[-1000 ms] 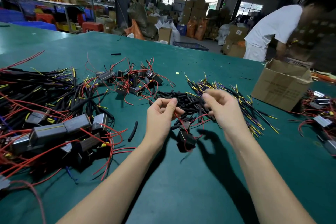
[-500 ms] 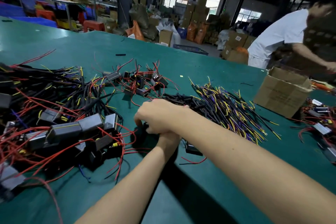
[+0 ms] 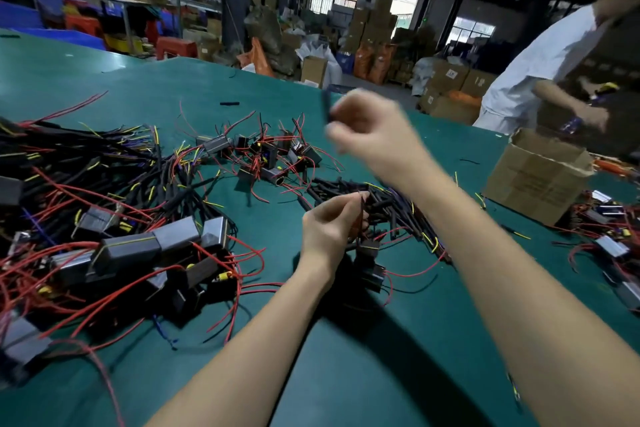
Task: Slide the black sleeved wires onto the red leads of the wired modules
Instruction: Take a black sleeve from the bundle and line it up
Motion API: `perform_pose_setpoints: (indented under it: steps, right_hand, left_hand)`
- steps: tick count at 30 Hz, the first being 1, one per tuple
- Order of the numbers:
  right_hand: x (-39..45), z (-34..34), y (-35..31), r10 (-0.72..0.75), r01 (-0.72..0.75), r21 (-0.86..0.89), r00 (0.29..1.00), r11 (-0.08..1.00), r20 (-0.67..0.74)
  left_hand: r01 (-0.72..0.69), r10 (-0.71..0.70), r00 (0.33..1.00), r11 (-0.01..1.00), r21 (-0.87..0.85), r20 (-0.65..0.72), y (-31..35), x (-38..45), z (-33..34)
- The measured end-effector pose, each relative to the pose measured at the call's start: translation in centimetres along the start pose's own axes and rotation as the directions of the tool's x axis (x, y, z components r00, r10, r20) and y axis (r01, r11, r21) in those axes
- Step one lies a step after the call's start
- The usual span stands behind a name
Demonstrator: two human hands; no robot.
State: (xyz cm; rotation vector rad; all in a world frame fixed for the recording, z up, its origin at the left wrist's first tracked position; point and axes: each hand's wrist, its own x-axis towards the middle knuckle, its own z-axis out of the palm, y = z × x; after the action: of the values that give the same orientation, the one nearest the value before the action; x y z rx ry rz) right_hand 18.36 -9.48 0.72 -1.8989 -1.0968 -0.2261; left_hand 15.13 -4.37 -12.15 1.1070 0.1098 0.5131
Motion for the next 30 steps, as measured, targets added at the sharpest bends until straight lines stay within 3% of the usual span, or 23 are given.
perform_pose_setpoints:
  steps: [2,4,9,12,16,22,30]
  right_hand:
    - [-2.0,-3.3,0.9,0.130,-0.059,0.322,0.970,0.945,-0.204]
    - [-4.5,-5.0,2.4,0.270,-0.091,0.507,0.918,0.857,-0.291]
    - [-9.3,-3.2,5.7,0.467,-0.195,0.654,0.842,0.731,-0.271]
    - [-10.2,-1.6,6.4,0.494,-0.215,0.668,0.829,0.713,-0.260]
    - [-10.5,-0.6,6.5,0.456,-0.207,0.643,0.854,0.737,-0.249]
    - [-10.5,-1.0,5.9,0.395,-0.085,0.674,0.860,0.734,-0.322]
    - [-10.7,-1.1,5.4,0.316,-0.103,0.503,0.877,0.858,-0.361]
  left_hand:
    - [0.025,-0.024,1.000,0.999,-0.046,0.018,0.0,0.1,-0.2]
    - [0.065,-0.063,0.998,0.992,-0.109,0.024,0.3,0.3,-0.3]
    - [0.137,-0.126,0.990,0.965,-0.222,0.062,0.6,0.7,-0.4]
    - [0.137,-0.121,0.989,0.961,-0.242,0.079,0.5,0.6,-0.2]
    - [0.091,-0.084,0.994,0.990,-0.109,0.065,0.5,0.3,-0.4]
    - [-0.157,0.145,0.986,0.971,0.180,0.082,1.2,-1.0,0.6]
    - [-0.256,0.247,0.967,0.923,0.288,0.068,1.5,-2.2,1.3]
